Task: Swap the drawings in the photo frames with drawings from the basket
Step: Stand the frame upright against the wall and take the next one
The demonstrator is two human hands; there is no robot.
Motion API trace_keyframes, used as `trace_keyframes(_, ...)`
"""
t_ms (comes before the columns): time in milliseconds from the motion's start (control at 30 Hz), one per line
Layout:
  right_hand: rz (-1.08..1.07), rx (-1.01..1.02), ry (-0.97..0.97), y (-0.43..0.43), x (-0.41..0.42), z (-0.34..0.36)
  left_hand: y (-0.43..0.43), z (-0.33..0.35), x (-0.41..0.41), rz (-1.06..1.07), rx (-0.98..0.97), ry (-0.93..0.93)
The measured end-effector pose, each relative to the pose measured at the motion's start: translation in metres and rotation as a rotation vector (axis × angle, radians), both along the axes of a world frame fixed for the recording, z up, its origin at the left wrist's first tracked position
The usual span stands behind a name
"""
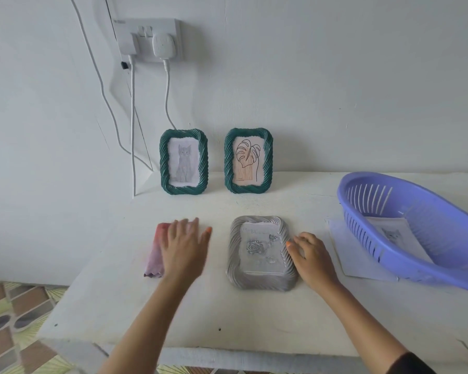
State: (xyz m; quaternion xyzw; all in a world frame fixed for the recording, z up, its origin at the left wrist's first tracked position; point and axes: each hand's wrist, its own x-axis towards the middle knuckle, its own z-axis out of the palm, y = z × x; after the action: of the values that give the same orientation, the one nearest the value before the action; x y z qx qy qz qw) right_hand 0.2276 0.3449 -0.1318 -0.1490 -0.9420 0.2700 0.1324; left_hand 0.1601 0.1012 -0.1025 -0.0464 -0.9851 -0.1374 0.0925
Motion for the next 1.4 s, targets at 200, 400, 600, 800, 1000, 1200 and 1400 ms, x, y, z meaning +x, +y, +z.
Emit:
trace_keyframes(200, -0.084, 0.108, -0.122, -0.015, 0.004, 0.008, 0.057, -0.009, 0.027, -0.07, 0.073, -0.254)
trace_keyframes(400, -0.116, -0.31, -0.05, -0.019, 0.004, 0.024, 0.056, -0.003, 0.017, 0.0, 0.541, -0.365)
trace_keyframes(600, -0.091, -1.222, -0.009, -0.009, -0.002, 0.046, 0.048, 0.023, 0.007, 0.015, 1.318, -0.568)
trace_keyframes(800, 0.085, -1.162, -0.095, 0.019, -0.02, 0.096, 0.059, 0.071, -0.007, -0.265, 1.446, -0.59)
trace_keyframes(1000, 0.175, -1.059, -0.135, 0.069, -0.06, 0.157, 0.103, 0.119, -0.037, -0.443, 1.456, -0.514)
trace_keyframes(1200, 0.134, -0.973, -0.107, 0.133, -0.11, 0.185, 0.175, 0.131, -0.085, -0.453, 1.425, -0.452)
trace_keyframes(1400, 0.113, -0.926, -0.141, 0.194, -0.162, 0.171, 0.248, 0.11, -0.138, -0.373, 1.381, -0.404)
